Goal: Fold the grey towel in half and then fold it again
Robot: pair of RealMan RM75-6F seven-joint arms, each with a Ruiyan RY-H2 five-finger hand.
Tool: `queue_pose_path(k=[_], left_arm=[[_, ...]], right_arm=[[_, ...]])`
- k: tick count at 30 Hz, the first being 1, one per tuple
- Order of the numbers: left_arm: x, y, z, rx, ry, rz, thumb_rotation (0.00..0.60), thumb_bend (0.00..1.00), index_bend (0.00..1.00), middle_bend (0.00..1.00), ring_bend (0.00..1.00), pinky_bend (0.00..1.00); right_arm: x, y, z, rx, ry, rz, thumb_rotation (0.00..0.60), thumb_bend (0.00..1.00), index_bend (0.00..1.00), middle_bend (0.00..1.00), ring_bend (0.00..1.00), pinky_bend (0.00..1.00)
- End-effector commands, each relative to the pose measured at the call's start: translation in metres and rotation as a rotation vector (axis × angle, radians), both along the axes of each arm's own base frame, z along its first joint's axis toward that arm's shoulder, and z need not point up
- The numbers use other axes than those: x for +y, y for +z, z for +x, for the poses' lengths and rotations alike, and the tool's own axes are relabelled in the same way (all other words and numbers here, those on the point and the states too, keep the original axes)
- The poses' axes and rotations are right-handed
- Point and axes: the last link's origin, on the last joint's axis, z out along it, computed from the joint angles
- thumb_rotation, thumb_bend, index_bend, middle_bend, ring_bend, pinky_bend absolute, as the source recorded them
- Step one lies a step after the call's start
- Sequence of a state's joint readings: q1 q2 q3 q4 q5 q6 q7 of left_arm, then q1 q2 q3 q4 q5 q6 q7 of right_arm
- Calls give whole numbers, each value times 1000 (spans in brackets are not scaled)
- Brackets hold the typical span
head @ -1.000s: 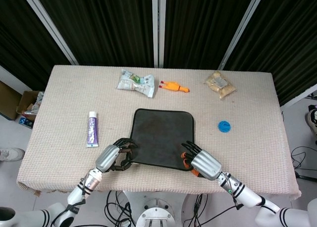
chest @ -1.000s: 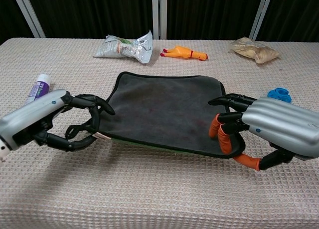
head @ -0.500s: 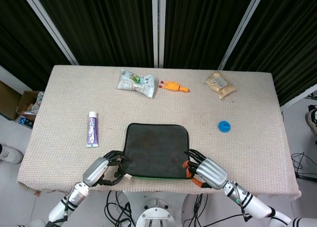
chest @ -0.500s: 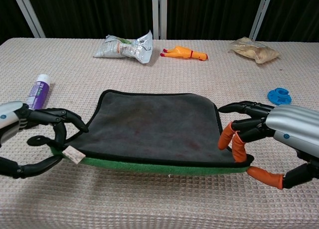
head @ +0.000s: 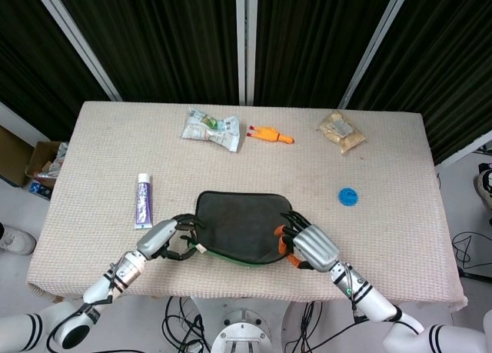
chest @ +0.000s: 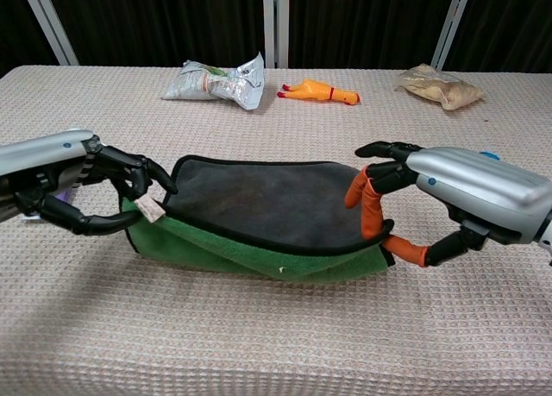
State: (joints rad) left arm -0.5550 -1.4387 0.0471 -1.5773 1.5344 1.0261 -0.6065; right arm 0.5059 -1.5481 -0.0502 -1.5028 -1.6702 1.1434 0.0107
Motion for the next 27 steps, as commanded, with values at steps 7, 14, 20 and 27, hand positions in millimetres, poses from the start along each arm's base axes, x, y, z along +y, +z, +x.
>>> queue_pose_path(k=[7,14,20,27], left_arm=[[37,0,0,21,73,-10,600,473,709,266,145,135],[59,-1,2,47,110,-4,600,472,709,265,145,135],[77,-5,2,88,143,-10,600,472,708,264,145,135],[93,-9,4,118,168,-10,600,472,707,263,145,135]], right_arm=[[-17,-8,7,28,-110,-105,600,402,750,263,15,0],[-32,-15,14,82,-142,-162,600,402,752,255,15,0],[-42,-22,21,101,-155,-186,600,402,755,250,14,0],[-56,-31,20,143,-185,-210,600,402,755,247,13,0]])
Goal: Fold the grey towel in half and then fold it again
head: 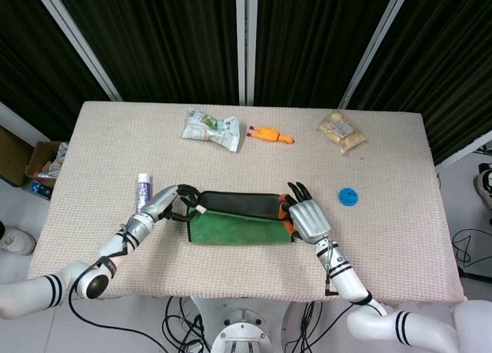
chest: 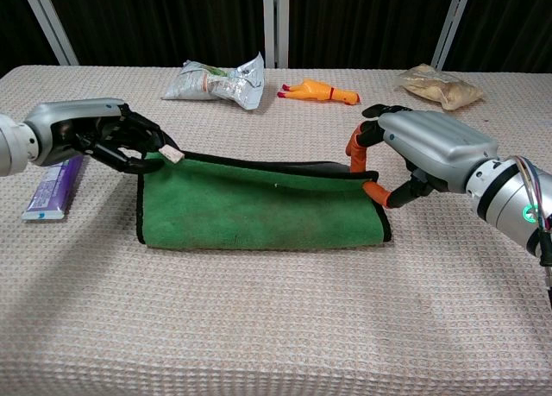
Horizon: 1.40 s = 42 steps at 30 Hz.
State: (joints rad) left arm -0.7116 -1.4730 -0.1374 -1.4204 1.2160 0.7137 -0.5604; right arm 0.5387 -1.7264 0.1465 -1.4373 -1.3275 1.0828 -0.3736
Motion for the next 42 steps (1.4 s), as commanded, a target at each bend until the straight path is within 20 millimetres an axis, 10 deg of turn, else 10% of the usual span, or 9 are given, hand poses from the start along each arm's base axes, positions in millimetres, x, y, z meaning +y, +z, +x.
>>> queue_pose_path(k=[1,20,28,42], left_arm=[[7,-3,2,17,1,2,600,472,707,263,145,135],[30,-9,2,81,45,-2,600,471,682,257,145,135],[25,-2,-6,79,62,30,600,468,174,118,126,135],[-15,51,-32,198,-18,255,600,447,135,82,120,135]], right_arm=[[-7,-6,0,8,-23,-3,600,402,755,246,12,0],[-26,-17,-1,17,-71,-13,600,402,752,241,7,0],[-32,-22,4,25,-65,-20,600,402,750,241,7,0],[-48,-25,11,82,-63,-32,600,402,732,238,7,0]])
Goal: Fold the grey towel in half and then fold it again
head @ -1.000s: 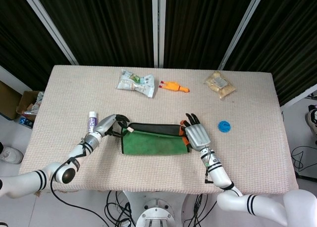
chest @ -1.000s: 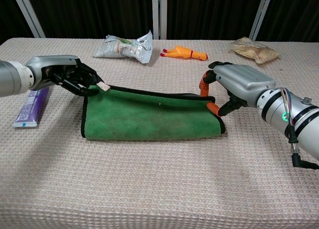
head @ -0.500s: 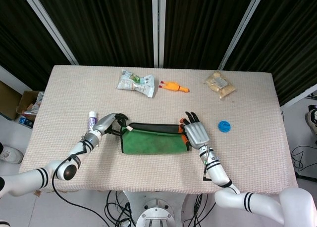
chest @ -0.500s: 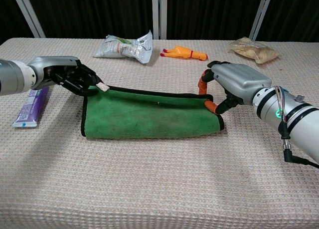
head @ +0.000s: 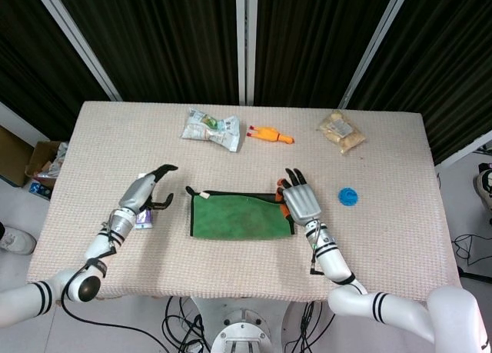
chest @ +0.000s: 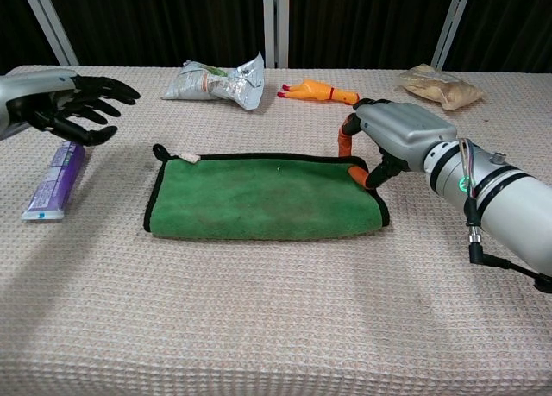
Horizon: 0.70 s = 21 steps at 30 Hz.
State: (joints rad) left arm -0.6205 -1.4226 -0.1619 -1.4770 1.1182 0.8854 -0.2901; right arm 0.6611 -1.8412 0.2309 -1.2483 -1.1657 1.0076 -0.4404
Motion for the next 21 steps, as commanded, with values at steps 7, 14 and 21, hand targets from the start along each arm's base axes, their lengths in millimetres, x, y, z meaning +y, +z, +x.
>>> queue_pose_path(k=[7,14,21], left_arm=[[-39,38,-13,74,-34,99,600,410,135,83,120,134],[-65,58,-22,76,-41,158,600,399,135,82,121,134],[-87,67,-28,107,-43,156,600,399,136,82,120,134]], right_arm=[[-12,-1,2,70,10,-14,600,386,417,156,0,0],[-17,21,-3,95,72,-10,600,191,0,33,0,0],[-11,51,-21,136,219,19,600,155,132,64,0,0]])
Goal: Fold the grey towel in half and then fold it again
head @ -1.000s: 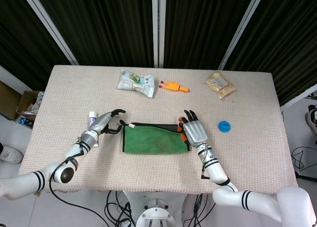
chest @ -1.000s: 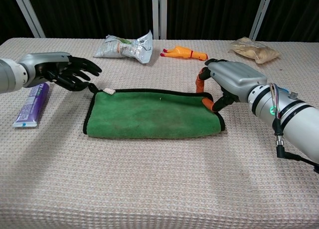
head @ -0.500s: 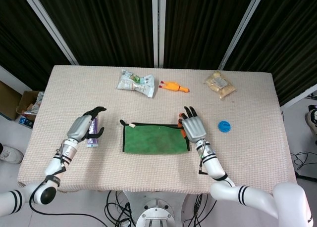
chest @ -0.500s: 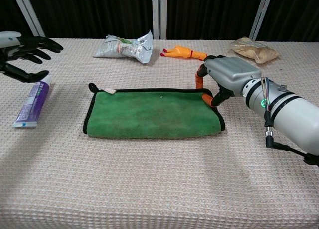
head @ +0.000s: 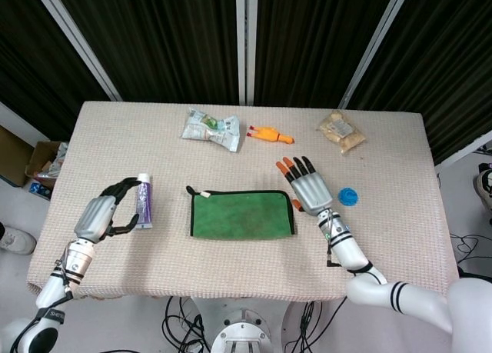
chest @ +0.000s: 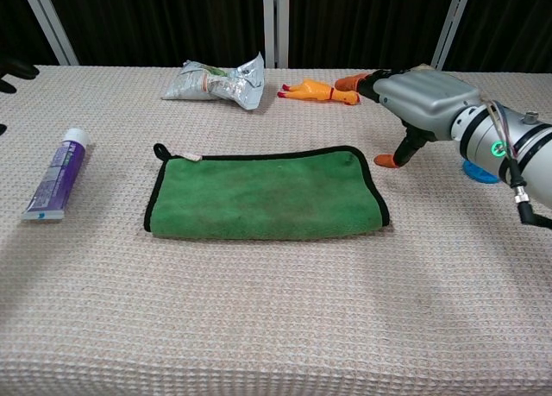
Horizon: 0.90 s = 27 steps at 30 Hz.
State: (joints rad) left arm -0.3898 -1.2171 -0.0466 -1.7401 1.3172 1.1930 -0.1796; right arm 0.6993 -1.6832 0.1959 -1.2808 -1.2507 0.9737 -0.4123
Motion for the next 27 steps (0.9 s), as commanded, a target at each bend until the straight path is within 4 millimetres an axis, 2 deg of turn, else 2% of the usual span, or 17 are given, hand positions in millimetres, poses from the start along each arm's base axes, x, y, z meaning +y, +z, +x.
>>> queue_pose_path(k=[1,3,6,15,27], left_arm=[[-8,2,-3,1,9,5,600,399,136,82,120,134],[-13,3,-6,1,19,7,600,398,137,83,120,134],[-19,4,-10,-3,35,4,600,398,138,83,121,134],[-31,4,-16,-34,78,-29,600,399,138,83,121,134],[-35,12,-24,-90,117,-30,600,398,138,83,120,134]], right_arm=[[10,13,-14,30,122,48,600,155,179,71,0,0],[15,15,-24,51,190,63,600,155,292,93,0,0],[20,10,-37,73,274,80,600,156,359,109,0,0],[18,-9,-57,103,395,88,600,155,363,103,0,0],[16,-21,-58,86,492,68,600,155,327,103,0,0]])
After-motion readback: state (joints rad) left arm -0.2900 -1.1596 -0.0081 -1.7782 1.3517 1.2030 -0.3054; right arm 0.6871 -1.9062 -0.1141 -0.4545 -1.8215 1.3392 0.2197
